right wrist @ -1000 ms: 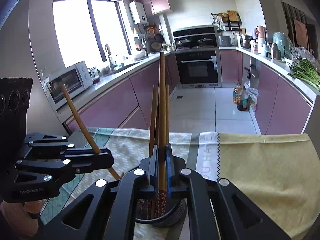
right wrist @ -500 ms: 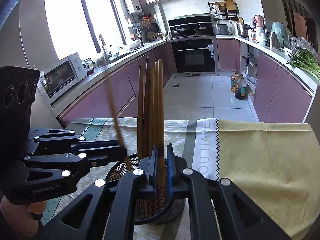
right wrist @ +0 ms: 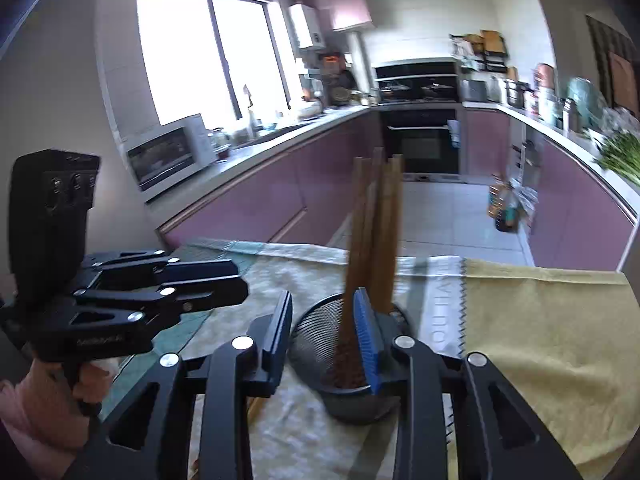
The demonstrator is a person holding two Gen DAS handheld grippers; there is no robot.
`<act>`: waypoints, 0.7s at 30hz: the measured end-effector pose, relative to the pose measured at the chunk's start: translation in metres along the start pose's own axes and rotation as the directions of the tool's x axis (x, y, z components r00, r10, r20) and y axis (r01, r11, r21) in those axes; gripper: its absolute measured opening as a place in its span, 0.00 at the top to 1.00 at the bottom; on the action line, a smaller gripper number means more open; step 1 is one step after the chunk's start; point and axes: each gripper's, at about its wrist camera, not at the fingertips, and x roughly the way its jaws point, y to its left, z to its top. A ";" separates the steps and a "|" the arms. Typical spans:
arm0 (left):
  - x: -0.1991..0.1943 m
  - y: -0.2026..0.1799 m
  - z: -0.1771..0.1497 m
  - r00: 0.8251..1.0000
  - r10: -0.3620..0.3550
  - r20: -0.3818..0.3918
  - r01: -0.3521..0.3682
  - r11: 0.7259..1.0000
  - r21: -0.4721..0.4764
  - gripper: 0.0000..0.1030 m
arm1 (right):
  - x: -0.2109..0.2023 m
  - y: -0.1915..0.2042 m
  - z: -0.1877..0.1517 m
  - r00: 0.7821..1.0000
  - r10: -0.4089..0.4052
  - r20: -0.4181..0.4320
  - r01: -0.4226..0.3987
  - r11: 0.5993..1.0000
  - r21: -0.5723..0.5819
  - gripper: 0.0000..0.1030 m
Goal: Organize utensils
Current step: 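Move both open grippers back to the loose chopsticks on the cloth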
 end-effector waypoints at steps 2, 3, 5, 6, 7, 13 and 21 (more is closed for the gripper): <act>-0.013 0.001 -0.012 1.000 0.014 0.016 -0.014 1.000 0.004 0.68 | -0.005 0.014 -0.009 0.999 0.038 -0.008 -0.039 0.999 -0.032 0.65; -0.018 0.003 -0.019 0.999 0.024 0.020 -0.024 1.000 -0.001 0.66 | -0.004 0.018 -0.012 0.998 0.054 -0.018 -0.054 0.998 -0.037 0.64; -0.023 0.007 -0.036 0.999 0.039 0.006 -0.039 0.999 -0.013 0.64 | 0.003 0.028 -0.025 0.994 0.088 -0.062 -0.091 0.995 -0.037 0.64; -0.024 0.009 -0.043 0.999 0.050 -0.003 -0.050 0.999 -0.021 0.64 | 0.008 0.032 -0.032 0.991 0.101 -0.087 -0.104 0.994 -0.035 0.64; -0.024 0.013 -0.052 0.998 0.062 -0.018 -0.062 0.997 -0.036 0.64 | 0.013 0.035 -0.039 0.988 0.106 -0.109 -0.110 0.993 -0.033 0.64; -0.007 0.035 -0.097 0.989 0.078 -0.125 -0.093 0.988 -0.122 0.64 | 0.047 0.045 -0.076 0.965 0.130 -0.227 -0.127 0.991 0.030 0.64; 0.012 0.043 -0.126 0.976 0.086 -0.198 -0.116 0.983 -0.144 0.64 | 0.063 0.054 -0.095 0.953 0.096 -0.288 -0.091 0.995 0.030 0.64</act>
